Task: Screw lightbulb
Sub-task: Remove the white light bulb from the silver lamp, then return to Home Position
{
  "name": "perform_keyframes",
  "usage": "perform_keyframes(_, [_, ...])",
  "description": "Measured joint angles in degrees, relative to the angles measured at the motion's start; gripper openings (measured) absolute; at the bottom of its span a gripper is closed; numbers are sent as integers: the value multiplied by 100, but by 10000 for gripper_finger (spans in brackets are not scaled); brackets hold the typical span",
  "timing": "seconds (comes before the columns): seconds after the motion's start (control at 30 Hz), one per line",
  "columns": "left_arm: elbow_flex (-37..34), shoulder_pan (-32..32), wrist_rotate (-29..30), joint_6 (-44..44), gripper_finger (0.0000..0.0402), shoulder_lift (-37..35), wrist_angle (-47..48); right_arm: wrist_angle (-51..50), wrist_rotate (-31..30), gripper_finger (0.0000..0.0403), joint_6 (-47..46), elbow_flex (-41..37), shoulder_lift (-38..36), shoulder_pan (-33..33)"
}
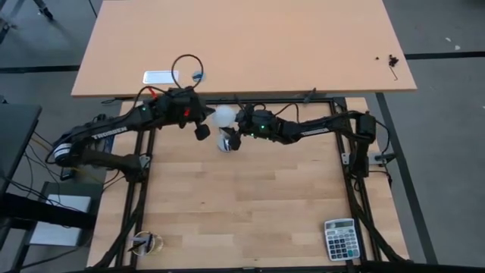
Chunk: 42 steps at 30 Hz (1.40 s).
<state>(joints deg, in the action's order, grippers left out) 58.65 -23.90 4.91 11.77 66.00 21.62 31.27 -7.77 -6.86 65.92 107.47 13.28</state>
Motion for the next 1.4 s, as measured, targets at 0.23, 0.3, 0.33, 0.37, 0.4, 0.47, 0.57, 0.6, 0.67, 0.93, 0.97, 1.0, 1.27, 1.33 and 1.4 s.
perform_keyframes(0.23, [-5,-3,178,38,0,-425,-194,-1397,-56,239,-227,16,-799,7])
perform_keyframes(0.3, [-5,-4,222,70,0,-484,-324,-1889,-154,238,-379,16,-1029,11])
perform_keyframes(0.33, [-2,-4,244,102,0,-527,-360,-2147,-204,236,-483,16,-1135,21])
perform_keyframes(0.37, [-3,-4,279,132,0,-567,-312,-2396,-282,233,-591,15,-1220,22])
perform_keyframes(0.4, [-5,-4,320,148,0,-585,-337,-2625,-338,231,-709,14,-1285,26])
perform_keyframes(0.47, [-4,-4,357,155,0,-619,-450,-3041,-493,229,-957,5,-1358,27])
perform_keyframes(0.57, [-4,-4,372,155,0,-649,-487,-3497,-617,229,-1317,-3,-1358,31])
perform_keyframes(0.6, [-4,-4,384,155,0,-649,-494,-3582,-659,229,-1432,-3,-1323,28])
perform_keyframes(0.67, [-4,-4,386,155,0,-653,-490,-3646,-749,229,-1608,-80,-1298,28])
perform_keyframes(0.93, [-4,-4,391,168,0,-664,-494,-3390,-1174,229,-2048,-647,-1298,30])
perform_keyframes(0.97, [-4,-4,391,170,0,-664,-498,-3315,-1174,229,-2062,-727,-1298,26])
perform_keyframes(1.0, [-4,-3,391,170,0,-666,-494,-3263,-1172,229,-2062,-784,-1298,17])
perform_keyframes(1.27, [0,-2,393,170,0,-664,-345,-3233,-1170,229,-2062,-1090,-1298,-4])
perform_keyframes(1.33, [0,-2,393,170,0,-664,-322,-3336,-1172,229,-2062,-1141,-1298,8])
perform_keyframes(1.4, [0,-2,393,170,0,-664,-295,-3517,-1192,229,-2065,-1153,-1298,29])
